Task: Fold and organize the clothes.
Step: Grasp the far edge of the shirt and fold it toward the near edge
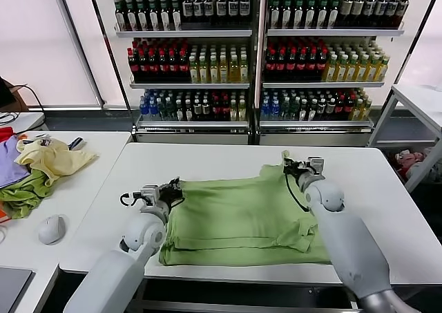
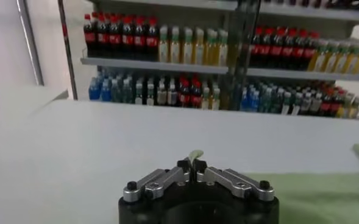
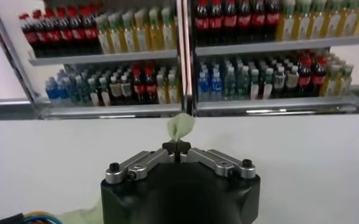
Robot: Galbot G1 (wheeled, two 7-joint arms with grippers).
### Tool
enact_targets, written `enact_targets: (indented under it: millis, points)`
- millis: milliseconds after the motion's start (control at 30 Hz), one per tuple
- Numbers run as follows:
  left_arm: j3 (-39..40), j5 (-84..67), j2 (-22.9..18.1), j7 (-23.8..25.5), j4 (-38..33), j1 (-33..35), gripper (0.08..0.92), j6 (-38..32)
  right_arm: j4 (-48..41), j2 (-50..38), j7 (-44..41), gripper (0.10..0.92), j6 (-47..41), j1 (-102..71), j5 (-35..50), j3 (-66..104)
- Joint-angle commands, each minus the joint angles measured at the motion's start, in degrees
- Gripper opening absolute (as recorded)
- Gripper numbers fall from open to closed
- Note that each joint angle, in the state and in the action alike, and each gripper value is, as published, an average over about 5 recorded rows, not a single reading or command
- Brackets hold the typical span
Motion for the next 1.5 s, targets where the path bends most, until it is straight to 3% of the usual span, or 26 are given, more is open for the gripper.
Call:
enact_targets:
  millis: [33,400,767,867,1033,1200,1500]
  points:
    - [-1.9,-1.1,3.7,0.0,-15.1,9.0,0.099,-1.0,23.2,-3.9,-0.1,0.112,-0.6,-18.5,0.4,9.8]
    - [-2.5,1.9,5.8,0.2,-18.1,17.2,0.099,0.3,34.1,-3.3,-0.1,0.112,-1.1,-37.0,0.3,21.0]
    - [-2.0,6.7,6.1,1.1,-15.5,18.4,0.103,2.1,31.1,-0.3,1.6,0.112,-3.1,-37.3,-3.5,19.3]
    - [-1.9,8.3,6.0,1.4,-16.4,18.7,0.146,2.2,31.0,0.2,1.4,0.12,-3.2,-36.7,-4.6,18.5]
    - [-2.7,13.2,5.2,0.7,-19.6,20.8,0.285,1.3,32.9,0.3,0.7,0.237,-2.1,-37.4,-6.5,18.1]
    - [-3.1,17.6,0.6,-3.7,-22.4,25.8,0.432,0.0,35.1,0.2,0.5,0.384,-1.5,-38.9,-6.9,18.6]
    - [-2.3,25.7,-8.8,-8.5,-15.8,28.2,0.692,0.2,36.1,-0.3,0.5,0.644,-1.2,-39.8,-6.8,18.8]
